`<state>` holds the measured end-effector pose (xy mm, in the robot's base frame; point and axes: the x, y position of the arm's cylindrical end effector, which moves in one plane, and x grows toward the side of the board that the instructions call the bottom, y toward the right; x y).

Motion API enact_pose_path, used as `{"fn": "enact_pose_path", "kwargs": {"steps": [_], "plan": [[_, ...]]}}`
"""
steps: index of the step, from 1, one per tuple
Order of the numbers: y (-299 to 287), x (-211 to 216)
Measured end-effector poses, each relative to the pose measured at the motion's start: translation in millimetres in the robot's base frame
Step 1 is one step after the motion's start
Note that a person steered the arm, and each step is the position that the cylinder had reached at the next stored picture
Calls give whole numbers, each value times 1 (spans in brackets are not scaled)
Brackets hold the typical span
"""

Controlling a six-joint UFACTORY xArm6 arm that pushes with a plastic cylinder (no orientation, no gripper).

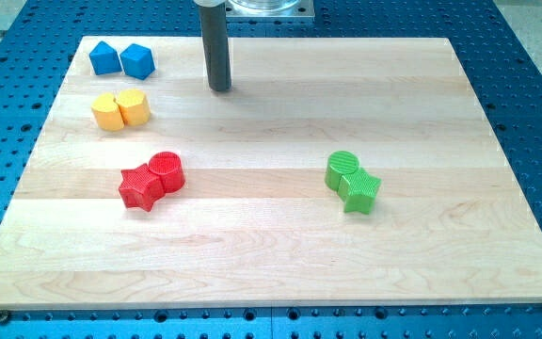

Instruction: Separate the green blocks

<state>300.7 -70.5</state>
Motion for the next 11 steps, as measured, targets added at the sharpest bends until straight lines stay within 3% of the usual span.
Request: {"fn": "enact_pose_path", "kwargs": {"steps": [2, 3, 5, 6, 7, 8, 11], "plan": [[-10, 14], [-11, 55], [49, 124], [54, 195], [104, 259], [147, 261], [171, 139]]}}
